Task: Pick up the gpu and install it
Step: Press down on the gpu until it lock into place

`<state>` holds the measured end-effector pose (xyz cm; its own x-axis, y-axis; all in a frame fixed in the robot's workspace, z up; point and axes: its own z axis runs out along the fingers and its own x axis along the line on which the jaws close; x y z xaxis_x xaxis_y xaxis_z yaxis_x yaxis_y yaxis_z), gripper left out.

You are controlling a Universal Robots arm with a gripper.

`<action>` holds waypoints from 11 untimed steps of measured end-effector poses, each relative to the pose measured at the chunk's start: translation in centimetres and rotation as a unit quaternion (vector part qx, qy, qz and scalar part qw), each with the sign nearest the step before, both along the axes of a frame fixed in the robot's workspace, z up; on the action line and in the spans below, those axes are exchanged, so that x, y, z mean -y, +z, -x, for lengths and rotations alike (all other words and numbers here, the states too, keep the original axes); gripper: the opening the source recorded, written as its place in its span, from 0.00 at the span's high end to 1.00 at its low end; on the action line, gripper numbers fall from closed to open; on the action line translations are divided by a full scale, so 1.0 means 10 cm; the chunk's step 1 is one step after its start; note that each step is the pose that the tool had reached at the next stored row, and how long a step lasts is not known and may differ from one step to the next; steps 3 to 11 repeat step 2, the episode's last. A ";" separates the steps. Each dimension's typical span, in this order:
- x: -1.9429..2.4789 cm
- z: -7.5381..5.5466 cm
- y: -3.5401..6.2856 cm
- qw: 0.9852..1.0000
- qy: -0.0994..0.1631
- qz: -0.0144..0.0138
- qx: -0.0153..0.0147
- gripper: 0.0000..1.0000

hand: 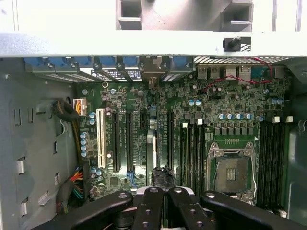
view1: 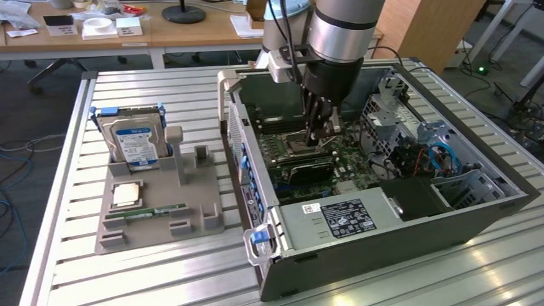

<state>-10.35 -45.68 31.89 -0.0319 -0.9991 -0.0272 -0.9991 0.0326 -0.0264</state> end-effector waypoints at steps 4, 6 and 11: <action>0.000 0.00 0.000 1.000 0.000 0.000 0.000 0.89; 0.000 0.00 0.000 1.000 0.000 0.000 0.000 0.89; 0.000 0.00 0.000 1.000 0.000 0.000 0.000 0.89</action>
